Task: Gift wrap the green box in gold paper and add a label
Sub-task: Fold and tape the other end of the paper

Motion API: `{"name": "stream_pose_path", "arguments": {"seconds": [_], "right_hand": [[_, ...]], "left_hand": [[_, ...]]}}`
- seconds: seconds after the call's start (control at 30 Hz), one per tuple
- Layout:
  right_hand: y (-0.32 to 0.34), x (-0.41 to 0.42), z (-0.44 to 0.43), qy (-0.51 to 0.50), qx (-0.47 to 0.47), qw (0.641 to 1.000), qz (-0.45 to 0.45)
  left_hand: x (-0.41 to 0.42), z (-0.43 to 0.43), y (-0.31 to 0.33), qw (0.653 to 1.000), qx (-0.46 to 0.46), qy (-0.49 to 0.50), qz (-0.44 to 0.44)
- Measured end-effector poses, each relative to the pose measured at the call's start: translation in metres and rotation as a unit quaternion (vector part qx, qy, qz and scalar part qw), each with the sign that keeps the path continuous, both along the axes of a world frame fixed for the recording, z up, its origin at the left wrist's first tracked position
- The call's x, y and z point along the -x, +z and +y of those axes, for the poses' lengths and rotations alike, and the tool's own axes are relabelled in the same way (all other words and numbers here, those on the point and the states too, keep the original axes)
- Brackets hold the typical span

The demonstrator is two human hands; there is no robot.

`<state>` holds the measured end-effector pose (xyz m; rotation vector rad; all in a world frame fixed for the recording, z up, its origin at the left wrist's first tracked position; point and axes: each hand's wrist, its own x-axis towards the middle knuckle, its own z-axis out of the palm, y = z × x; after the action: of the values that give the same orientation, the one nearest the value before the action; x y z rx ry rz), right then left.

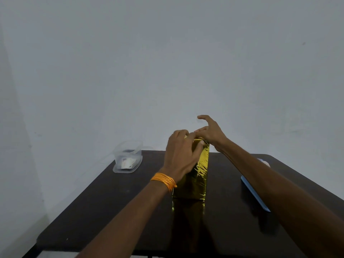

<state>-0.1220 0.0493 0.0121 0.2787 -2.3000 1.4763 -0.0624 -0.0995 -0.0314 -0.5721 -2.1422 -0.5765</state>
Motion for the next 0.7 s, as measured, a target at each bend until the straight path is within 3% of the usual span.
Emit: {"name": "stream_pose_path", "arguments": {"seconds": [0.2,0.43,0.53,0.63,0.7], "right_hand": [[-0.002,-0.004,0.001,-0.023,0.006,1.000,0.009],[0.005,-0.005,0.001,-0.047,0.003,0.999,0.014],[0.013,-0.010,0.005,-0.074,0.032,0.995,0.052],[0.022,-0.017,0.011,-0.117,-0.012,0.985,0.123],[0.031,-0.024,0.014,-0.107,-0.018,0.987,0.122]], "left_hand": [[-0.004,0.009,-0.008,0.992,0.083,0.089,-0.007],[-0.002,0.004,-0.008,0.989,0.102,0.102,-0.030],[-0.002,0.002,-0.006,0.989,0.107,0.098,-0.036],[-0.001,0.002,-0.006,0.988,0.113,0.098,-0.043],[-0.002,0.003,-0.007,0.987,0.115,0.100,-0.045]]}}
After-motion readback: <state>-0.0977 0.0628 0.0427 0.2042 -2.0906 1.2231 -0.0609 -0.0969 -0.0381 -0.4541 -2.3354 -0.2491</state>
